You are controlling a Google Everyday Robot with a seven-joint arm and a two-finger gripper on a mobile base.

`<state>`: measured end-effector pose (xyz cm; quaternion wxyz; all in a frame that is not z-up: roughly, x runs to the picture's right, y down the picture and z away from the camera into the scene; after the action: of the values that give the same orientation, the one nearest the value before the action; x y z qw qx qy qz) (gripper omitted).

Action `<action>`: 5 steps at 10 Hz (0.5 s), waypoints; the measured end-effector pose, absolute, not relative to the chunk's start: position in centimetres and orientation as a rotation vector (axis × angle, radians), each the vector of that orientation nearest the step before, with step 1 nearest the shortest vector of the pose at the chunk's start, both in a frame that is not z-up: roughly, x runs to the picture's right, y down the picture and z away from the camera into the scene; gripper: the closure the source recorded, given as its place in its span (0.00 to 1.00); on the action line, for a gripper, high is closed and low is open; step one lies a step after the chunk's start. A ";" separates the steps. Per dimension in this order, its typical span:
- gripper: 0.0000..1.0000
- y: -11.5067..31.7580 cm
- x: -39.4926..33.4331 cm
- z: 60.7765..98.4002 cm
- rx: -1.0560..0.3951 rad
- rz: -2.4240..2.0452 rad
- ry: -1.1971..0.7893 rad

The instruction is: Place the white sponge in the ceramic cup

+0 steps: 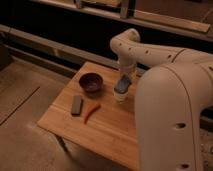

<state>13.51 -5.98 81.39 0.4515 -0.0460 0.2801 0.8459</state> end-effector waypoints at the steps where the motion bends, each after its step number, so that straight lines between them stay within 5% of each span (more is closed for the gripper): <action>1: 0.93 -6.0 13.5 81.4 -0.115 2.091 0.691; 5: 0.52 -6.2 13.4 81.3 -0.122 2.093 0.677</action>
<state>13.38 -6.23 81.29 0.4522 -0.0492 0.2739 0.8474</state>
